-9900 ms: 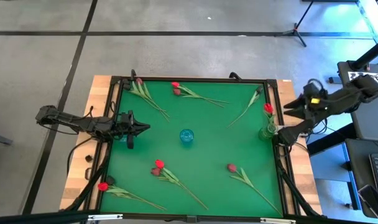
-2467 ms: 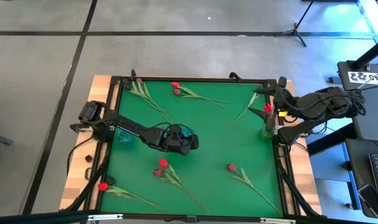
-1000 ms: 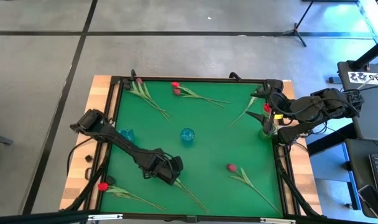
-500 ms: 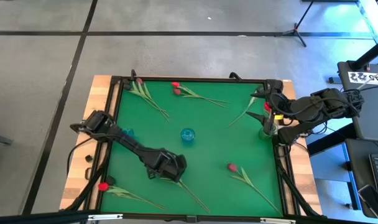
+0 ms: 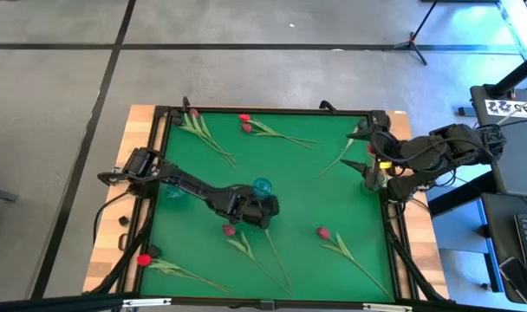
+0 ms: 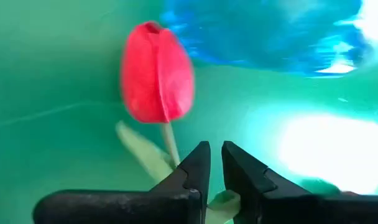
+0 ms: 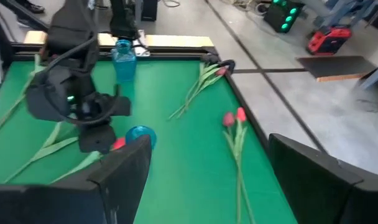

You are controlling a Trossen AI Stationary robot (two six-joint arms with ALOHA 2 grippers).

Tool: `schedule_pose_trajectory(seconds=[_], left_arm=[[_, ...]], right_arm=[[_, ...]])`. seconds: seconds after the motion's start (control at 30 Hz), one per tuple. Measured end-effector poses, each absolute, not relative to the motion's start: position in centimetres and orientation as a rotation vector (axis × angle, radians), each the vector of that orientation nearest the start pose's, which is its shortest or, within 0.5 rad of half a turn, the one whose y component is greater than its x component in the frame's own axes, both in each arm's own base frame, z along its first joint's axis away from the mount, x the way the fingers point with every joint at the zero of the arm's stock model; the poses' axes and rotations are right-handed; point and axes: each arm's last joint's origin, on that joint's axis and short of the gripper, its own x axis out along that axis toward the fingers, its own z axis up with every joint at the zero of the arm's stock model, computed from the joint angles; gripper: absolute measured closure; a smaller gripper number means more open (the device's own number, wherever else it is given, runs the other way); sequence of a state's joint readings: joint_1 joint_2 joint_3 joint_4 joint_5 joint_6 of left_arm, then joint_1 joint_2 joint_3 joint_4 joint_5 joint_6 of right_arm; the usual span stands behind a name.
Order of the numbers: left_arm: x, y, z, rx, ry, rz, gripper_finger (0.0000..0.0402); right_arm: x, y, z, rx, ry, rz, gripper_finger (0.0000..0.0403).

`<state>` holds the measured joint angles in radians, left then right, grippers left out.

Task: Sort flowers into vase by color
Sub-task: Put the pink flower into the green flower vase

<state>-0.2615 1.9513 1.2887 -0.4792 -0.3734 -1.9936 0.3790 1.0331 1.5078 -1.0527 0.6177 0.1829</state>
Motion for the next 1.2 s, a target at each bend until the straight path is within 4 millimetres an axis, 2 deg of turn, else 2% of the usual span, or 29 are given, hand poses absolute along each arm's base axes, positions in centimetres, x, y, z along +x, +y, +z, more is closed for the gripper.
schedule_pose_trajectory(seconds=[0.13, 0.33, 0.53, 0.73, 0.97, 1.2], left_arm=[[38.7, -8.0, 17.9, -1.355, 0.542, 0.99, 0.0362], [37.7, -8.5, 20.1, -1.305, 0.578, 0.946, 0.0347], [34.1, -9.4, 23.7, -1.17, 0.631, 0.97, 0.0296], [29.9, -10.2, 27.9, -1.014, 0.65, 0.903, 0.0261], [25.2, -11.8, 31.8, -0.881, 0.586, 0.784, 0.0258], [23.3, -11.5, 34.8, -0.77, 0.528, 0.609, 0.0276]], right_arm=[[15.8, 4.5, 44.1, -0.093, 0.515, -0.274, 0.0082], [17.8, 5.4, 43.1, -0.052, 0.567, -0.272, 0.0082], [20.5, 6.6, 41.5, 0.055, 0.634, -0.264, 0.0082], [23.5, 8.1, 39.7, 0.172, 0.693, -0.238, 0.0082], [27.1, 9.6, 38.8, 0.325, 0.614, -0.19, 0.0082], [29.2, 11.9, 36.5, 0.491, 0.677, -0.195, 0.0082]])
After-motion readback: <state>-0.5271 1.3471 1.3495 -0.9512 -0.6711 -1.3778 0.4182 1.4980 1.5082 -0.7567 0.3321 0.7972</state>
